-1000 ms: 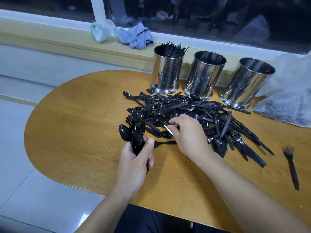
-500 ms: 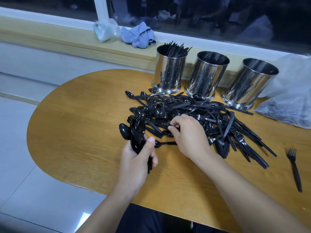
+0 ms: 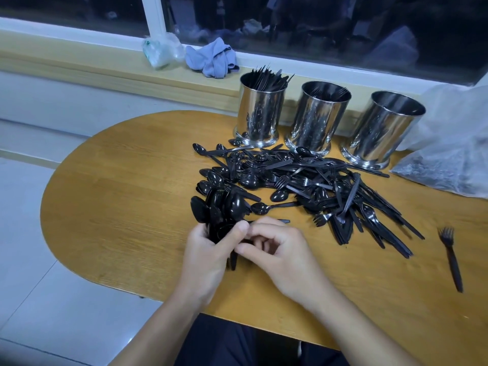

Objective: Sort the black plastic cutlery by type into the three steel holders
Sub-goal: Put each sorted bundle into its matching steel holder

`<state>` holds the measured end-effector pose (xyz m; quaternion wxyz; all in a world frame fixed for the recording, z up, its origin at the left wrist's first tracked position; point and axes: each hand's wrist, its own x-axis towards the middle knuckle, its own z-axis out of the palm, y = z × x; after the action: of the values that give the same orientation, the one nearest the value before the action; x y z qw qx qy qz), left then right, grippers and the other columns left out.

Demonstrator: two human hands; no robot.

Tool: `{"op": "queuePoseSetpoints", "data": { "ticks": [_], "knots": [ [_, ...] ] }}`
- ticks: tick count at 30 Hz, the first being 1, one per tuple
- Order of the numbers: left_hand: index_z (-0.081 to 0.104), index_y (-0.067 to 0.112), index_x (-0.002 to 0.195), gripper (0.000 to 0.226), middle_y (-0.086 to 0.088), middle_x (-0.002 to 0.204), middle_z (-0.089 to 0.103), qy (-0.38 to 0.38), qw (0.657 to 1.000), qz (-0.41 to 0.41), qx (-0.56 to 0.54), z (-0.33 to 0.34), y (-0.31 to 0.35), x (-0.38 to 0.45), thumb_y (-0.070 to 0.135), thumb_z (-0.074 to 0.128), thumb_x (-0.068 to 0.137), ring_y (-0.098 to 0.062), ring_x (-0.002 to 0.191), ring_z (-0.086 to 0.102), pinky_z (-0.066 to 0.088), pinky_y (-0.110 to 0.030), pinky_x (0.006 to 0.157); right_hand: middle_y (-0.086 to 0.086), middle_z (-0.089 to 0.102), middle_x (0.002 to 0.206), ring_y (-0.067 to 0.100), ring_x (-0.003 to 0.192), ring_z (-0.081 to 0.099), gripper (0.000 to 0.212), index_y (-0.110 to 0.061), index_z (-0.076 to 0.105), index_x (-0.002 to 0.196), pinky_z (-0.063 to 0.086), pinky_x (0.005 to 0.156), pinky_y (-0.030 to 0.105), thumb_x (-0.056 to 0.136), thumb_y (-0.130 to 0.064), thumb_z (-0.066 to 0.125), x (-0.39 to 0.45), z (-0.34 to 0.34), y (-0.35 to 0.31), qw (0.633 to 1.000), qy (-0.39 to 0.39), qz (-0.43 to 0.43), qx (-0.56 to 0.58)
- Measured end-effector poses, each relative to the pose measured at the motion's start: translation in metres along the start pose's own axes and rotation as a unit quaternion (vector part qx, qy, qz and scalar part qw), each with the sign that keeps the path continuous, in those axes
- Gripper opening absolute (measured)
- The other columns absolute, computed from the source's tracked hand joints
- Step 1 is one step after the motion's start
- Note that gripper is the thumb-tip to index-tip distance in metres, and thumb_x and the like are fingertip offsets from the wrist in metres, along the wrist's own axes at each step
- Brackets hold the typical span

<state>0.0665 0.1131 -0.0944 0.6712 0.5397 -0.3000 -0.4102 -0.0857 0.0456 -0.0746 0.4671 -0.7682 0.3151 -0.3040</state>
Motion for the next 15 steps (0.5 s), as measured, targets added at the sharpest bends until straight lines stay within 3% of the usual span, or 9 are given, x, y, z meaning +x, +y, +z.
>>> {"op": "queuePoseSetpoints", "data": {
  "ticks": [3, 6, 8, 11, 15],
  "knots": [
    [0.069, 0.009, 0.086, 0.035, -0.007, 0.076, 0.062, -0.004, 1.000, 0.026, 0.015, -0.004, -0.001, 0.002, 0.040, 0.074, 0.101, -0.019, 0.072, 0.058, 0.049, -0.026, 0.068, -0.011, 0.076, 0.109, 0.016, 0.090, 0.068, 0.013, -0.029, 0.085, 0.110, 0.055, 0.079, 0.034, 0.100, -0.022, 0.079, 0.005, -0.014, 0.012, 0.999, 0.044, 0.023, -0.007],
    [0.069, 0.003, 0.094, 0.051, -0.006, 0.086, 0.065, -0.006, 0.998, 0.044, 0.041, -0.007, -0.004, 0.005, 0.052, 0.064, 0.110, -0.019, 0.083, 0.061, 0.047, -0.028, 0.079, -0.021, 0.066, 0.116, 0.008, 0.093, 0.065, 0.028, -0.028, 0.077, 0.131, 0.051, 0.083, 0.021, 0.103, -0.024, 0.074, 0.019, -0.030, 0.030, 0.975, 0.092, 0.026, -0.200],
    [0.071, 0.006, 0.091, 0.051, -0.005, 0.095, 0.072, -0.006, 0.998, 0.046, 0.041, -0.007, -0.004, 0.006, 0.053, 0.060, 0.110, -0.023, 0.096, 0.069, 0.051, -0.041, 0.094, -0.016, 0.058, 0.127, 0.005, 0.104, 0.061, 0.040, -0.023, 0.066, 0.146, 0.051, 0.096, 0.023, 0.106, -0.022, 0.068, 0.029, -0.035, 0.039, 0.942, 0.073, 0.031, -0.325],
    [0.068, -0.002, 0.094, 0.047, -0.017, 0.098, 0.075, 0.004, 0.999, 0.042, -0.016, -0.003, -0.003, 0.008, 0.040, 0.061, 0.115, -0.038, 0.112, 0.076, 0.054, -0.061, 0.111, -0.001, 0.058, 0.130, 0.022, 0.121, 0.058, 0.036, -0.012, 0.068, 0.144, 0.053, 0.107, 0.039, 0.108, -0.013, 0.062, 0.042, -0.041, 0.051, 0.906, 0.058, 0.012, -0.419],
    [0.068, -0.003, 0.086, 0.049, -0.018, 0.086, 0.071, 0.009, 0.999, 0.031, -0.039, 0.000, 0.001, 0.007, 0.034, 0.054, 0.116, -0.042, 0.100, 0.078, 0.061, -0.059, 0.101, -0.002, 0.061, 0.117, 0.023, 0.110, 0.054, 0.027, -0.016, 0.077, 0.131, 0.055, 0.097, 0.044, 0.107, -0.018, 0.064, 0.052, -0.044, 0.062, 0.880, 0.065, 0.017, -0.469]
  ]
}}
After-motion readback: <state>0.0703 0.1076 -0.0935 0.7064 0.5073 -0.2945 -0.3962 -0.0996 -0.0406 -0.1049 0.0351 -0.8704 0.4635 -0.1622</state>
